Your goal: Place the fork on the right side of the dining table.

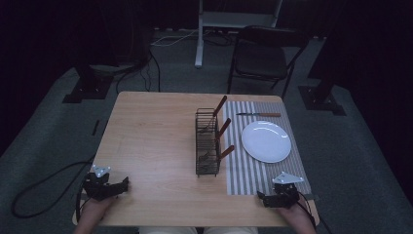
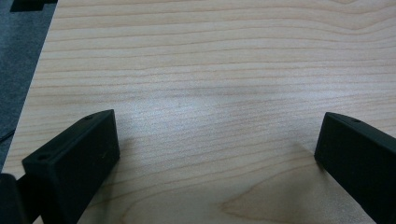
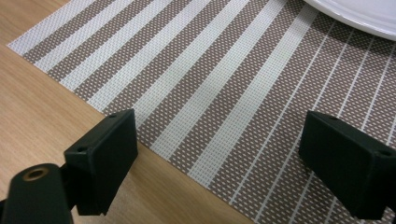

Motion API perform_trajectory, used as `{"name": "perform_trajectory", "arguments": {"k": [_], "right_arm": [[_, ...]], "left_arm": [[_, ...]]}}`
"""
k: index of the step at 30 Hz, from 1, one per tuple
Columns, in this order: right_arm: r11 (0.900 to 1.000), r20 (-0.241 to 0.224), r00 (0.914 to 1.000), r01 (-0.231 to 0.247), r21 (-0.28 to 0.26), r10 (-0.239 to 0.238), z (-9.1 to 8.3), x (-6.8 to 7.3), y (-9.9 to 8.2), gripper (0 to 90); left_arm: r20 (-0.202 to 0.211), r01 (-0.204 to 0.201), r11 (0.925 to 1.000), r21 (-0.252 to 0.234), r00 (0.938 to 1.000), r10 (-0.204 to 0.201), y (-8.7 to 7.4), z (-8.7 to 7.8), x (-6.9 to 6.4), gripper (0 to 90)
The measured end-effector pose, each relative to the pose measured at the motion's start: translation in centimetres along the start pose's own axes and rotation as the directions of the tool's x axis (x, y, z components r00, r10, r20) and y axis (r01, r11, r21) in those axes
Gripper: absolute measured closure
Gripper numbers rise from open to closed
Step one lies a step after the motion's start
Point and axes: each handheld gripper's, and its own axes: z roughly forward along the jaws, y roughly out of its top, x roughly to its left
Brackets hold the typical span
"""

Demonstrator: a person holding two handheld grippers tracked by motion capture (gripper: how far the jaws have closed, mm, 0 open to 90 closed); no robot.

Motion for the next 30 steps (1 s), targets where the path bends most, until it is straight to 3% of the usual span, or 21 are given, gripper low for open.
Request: {"name": "perform_trajectory", "arguments": {"k": [8, 16, 30], "right_arm": [[0.9997, -0.017, 0.9996, -0.023, 0.009, 0.023, -0.2, -0.1, 0.3, 13.2], [0.9989, -0.063, 0.9978, -0.022, -0.041, 0.019, -1.5, -0.3, 1.5, 15.6], [0.9968, -0.137, 0.9905, -0.006, -0.079, -0.005, -2.0, 1.1, 4.2, 18.3]], "left_arm": [[0.018, -0.02, 0.9998, 0.0, 0.9996, 0.02, 0.0, 0.0, 0.0, 0.2], [0.025, -0.027, 0.9996, 0.001, 0.9993, 0.027, -0.1, -0.1, 0.0, 0.2], [0.024, -0.03, 0.9995, 0.002, 0.9993, 0.03, -0.1, -0.1, 0.0, 0.2]]}}
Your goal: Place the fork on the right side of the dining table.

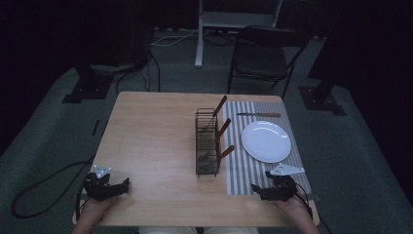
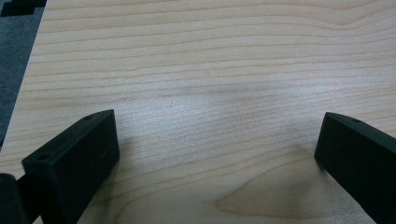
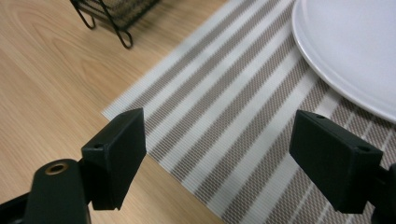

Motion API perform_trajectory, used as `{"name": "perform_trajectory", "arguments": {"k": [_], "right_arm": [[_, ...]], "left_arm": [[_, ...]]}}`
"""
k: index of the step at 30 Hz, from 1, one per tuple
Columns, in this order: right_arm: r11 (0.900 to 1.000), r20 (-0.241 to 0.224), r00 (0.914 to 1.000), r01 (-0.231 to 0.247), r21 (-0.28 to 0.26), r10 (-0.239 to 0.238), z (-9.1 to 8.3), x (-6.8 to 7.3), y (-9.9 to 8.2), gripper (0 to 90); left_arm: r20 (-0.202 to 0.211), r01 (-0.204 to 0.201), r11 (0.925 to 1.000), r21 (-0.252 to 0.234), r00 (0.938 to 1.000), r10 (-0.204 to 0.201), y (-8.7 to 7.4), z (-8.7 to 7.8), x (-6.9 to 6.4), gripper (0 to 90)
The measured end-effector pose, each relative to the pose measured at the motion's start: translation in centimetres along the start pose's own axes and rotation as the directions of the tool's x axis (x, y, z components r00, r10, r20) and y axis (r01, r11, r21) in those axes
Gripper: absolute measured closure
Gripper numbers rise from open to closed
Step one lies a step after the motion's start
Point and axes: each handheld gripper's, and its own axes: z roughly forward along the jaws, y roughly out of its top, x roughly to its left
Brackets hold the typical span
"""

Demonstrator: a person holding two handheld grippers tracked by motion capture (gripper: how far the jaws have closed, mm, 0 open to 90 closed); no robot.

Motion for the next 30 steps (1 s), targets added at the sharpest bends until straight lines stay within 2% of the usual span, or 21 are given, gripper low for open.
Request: {"name": "perform_trajectory", "arguments": {"k": [22, 26, 30], "right_arm": [[0.9965, -0.047, 0.998, 0.039, -0.074, -0.043, 0.1, 1.8, 4.3, 22.7], [0.9941, -0.059, 0.9964, 0.056, -0.093, -0.061, 0.2, 2.2, 5.4, 26.9], [0.99, -0.083, 0.9911, 0.095, -0.104, -0.104, 0.2, 3.0, 7.0, 27.9]], "left_arm": [[0.0, 0.0, 1.0, 0.0, 1.0, 0.0, 0.0, 0.0, 0.0, 0.2], [0.0, 0.0, 1.0, 0.0, 1.0, 0.0, 0.0, 0.0, 0.0, 0.2], [0.0, 0.0, 1.0, 0.0, 1.0, 0.0, 0.0, 0.0, 0.0, 0.2]]}}
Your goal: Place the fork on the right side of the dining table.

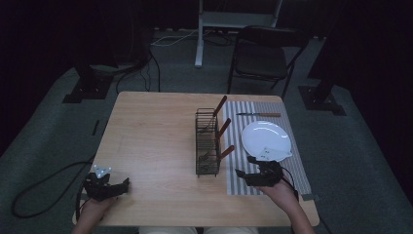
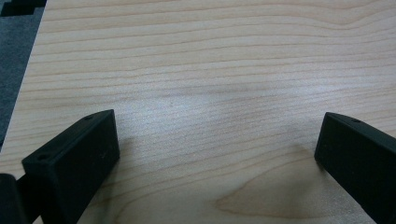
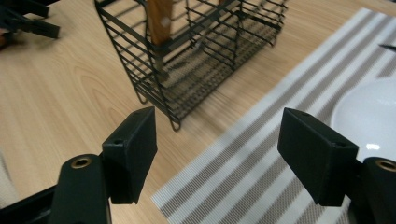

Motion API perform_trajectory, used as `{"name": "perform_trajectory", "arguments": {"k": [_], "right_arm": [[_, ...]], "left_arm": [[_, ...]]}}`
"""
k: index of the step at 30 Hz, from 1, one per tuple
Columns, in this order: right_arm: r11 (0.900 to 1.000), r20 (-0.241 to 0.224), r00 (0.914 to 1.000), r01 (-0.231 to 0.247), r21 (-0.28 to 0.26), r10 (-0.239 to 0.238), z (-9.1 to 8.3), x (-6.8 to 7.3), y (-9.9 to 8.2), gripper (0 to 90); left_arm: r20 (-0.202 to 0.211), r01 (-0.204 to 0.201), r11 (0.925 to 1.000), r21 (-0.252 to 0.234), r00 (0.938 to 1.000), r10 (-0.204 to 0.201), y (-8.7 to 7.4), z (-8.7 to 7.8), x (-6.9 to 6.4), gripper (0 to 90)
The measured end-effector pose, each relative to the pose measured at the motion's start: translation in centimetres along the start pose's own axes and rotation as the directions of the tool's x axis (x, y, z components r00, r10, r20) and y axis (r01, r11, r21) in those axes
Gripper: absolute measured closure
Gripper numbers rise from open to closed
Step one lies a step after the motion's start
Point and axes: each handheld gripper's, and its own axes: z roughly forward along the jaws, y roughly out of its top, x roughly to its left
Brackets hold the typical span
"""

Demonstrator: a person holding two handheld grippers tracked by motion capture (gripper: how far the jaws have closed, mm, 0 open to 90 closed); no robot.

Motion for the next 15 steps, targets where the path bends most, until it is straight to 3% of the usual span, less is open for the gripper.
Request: {"name": "perform_trajectory", "arguments": {"k": [6, 10, 15], "right_arm": [[0.9997, -0.038, 0.999, 0.021, -0.015, -0.022, 0.2, 0.6, 1.5, 30.7], [0.9991, -0.05, 0.9985, 0.021, -0.037, -0.023, 0.3, 0.8, 2.3, 32.1], [0.9987, -0.053, 0.9976, 0.043, -0.027, -0.044, 0.7, 1.4, 3.3, 34.1]], "left_arm": [[0.0, 0.0, 1.0, 0.0, 1.0, 0.0, 0.0, 0.0, 0.0, 0.2], [0.0, 0.0, 1.0, 0.0, 1.0, 0.0, 0.0, 0.0, 0.0, 0.2], [0.0, 0.0, 1.0, 0.0, 1.0, 0.0, 0.0, 0.0, 0.0, 0.2]]}}
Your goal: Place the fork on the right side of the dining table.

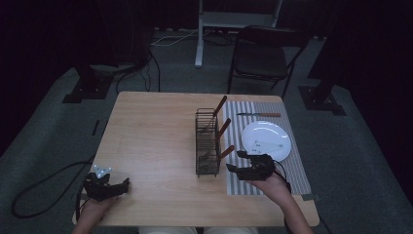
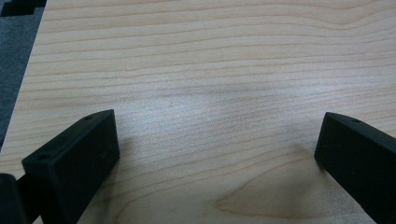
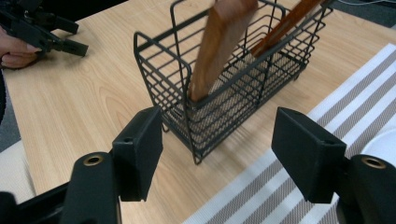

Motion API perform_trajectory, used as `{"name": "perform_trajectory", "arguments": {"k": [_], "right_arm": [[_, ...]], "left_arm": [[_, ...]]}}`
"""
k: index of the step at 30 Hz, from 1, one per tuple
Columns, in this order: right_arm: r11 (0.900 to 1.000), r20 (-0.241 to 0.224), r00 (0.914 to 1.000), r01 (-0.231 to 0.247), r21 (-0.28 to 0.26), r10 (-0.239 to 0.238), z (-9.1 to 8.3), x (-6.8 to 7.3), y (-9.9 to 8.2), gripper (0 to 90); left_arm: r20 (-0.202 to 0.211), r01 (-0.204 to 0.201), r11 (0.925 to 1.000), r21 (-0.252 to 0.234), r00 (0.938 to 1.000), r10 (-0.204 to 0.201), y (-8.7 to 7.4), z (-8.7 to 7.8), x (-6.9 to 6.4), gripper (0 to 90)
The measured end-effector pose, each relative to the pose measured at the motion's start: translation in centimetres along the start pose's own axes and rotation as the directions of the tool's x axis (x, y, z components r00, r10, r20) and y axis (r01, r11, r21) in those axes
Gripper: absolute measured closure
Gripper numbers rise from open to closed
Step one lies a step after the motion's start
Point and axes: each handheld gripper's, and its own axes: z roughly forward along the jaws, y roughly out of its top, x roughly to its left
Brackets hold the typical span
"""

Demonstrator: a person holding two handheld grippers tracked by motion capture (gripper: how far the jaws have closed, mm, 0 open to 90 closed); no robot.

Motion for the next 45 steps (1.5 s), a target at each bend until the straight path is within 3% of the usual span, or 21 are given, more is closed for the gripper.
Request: {"name": "perform_trajectory", "arguments": {"k": [7, 13, 18, 21, 25, 27, 29, 30, 33, 45], "right_arm": [[0.9997, -0.007, 0.9999, -0.01, -0.023, 0.01, 0.3, 0.1, 1.0, 40.0], [0.9996, -0.023, 0.9994, -0.027, -0.012, 0.026, 0.7, 0.3, 1.5, 51.4], [0.998, -0.026, 0.998, -0.059, -0.022, 0.058, 1.1, 0.2, 1.8, 52.8], [0.9982, -0.024, 0.9982, -0.055, -0.022, 0.054, 1.4, 0.3, 2.0, 54.8], [0.9993, -0.008, 0.9993, -0.036, -0.012, 0.036, 1.6, 0.5, 2.3, 63.2], [0.9997, 0.004, 0.9997, -0.025, -0.005, 0.025, 1.8, 0.5, 2.3, 71.7], [0.9996, -0.012, 0.9995, -0.029, -0.006, 0.029, 1.8, 0.4, 2.3, 74.0], [0.9996, -0.033, 0.9991, -0.027, -0.003, 0.027, 1.8, 0.2, 2.2, 74.7], [0.9998, -0.04, 0.999, -0.019, -0.004, 0.019, 1.6, 0.2, 2.1, 76.3], [0.9998, -0.034, 0.9993, -0.016, -0.015, 0.015, 1.3, 0.2, 2.5, 77.3]], "left_arm": [[0.0, 0.001, 1.0, -0.001, 1.0, -0.001, 0.0, 0.0, 0.0, 0.2], [0.0, 0.001, 1.0, -0.001, 1.0, -0.001, 0.0, 0.0, 0.0, 0.2], [0.0, 0.003, 1.0, -0.002, 1.0, -0.003, 0.0, 0.0, 0.0, 0.2], [0.0, 0.003, 1.0, -0.002, 1.0, -0.003, 0.0, 0.0, 0.0, 0.2], [0.0, 0.001, 1.0, 0.0, 1.0, -0.001, 0.0, 0.0, 0.0, 0.2], [0.0, 0.001, 1.0, 0.0, 1.0, -0.001, 0.0, 0.0, 0.0, 0.2], [0.0, 0.001, 1.0, -0.001, 1.0, -0.001, 0.0, 0.0, 0.0, 0.2], [0.0, 0.001, 1.0, -0.001, 1.0, -0.001, 0.0, 0.0, 0.0, 0.2], [0.0, 0.002, 1.0, -0.001, 1.0, -0.002, 0.0, 0.0, 0.0, 0.2], [0.0, 0.0, 1.0, 0.001, 1.0, 0.0, 0.0, 0.0, 0.0, 0.2]]}}
